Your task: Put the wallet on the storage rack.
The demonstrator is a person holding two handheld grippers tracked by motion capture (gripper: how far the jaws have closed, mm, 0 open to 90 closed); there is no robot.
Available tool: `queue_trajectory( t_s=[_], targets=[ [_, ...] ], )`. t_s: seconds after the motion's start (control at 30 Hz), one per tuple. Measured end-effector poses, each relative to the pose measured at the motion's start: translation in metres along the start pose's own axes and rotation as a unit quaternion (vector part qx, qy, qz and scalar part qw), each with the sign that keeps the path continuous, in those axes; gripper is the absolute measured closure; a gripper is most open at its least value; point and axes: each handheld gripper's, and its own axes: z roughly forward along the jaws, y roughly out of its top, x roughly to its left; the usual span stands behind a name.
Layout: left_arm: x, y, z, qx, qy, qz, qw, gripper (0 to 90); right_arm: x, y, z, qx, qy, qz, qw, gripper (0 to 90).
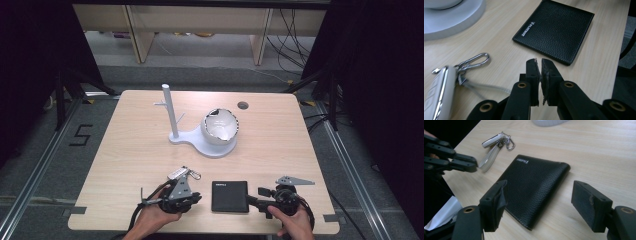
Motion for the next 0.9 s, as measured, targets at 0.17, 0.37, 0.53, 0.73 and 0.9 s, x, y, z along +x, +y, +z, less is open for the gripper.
queue_trajectory(
  t_s=[0.17,0.37,0.53,0.73,0.9],
  targets=[
    [0.0,0.009,0.019,0.023,-0.007,0.014,0.9996,84.1,0.003,-0.001,0.004,0.011,0.002,0.001,0.9999,31.3],
    [0.002,0.012,0.028,0.038,-0.011,0.015,0.9991,84.1,0.003,-0.001,0.006,0.016,0.01,0.003,0.9998,32.4],
    [0.001,0.014,0.034,0.041,-0.012,0.018,0.9989,84.0,0.005,0.0,0.009,0.028,0.002,0.026,0.9993,33.4],
    [-0.002,0.016,0.042,0.051,-0.021,0.024,0.9982,84.0,0.001,0.0,0.014,0.031,0.003,0.03,0.9991,33.6],
    [-0.003,0.015,0.043,0.049,-0.027,0.013,0.9984,85.0,0.002,0.001,0.021,0.038,0.0,0.043,0.9984,33.6]
  ],
)
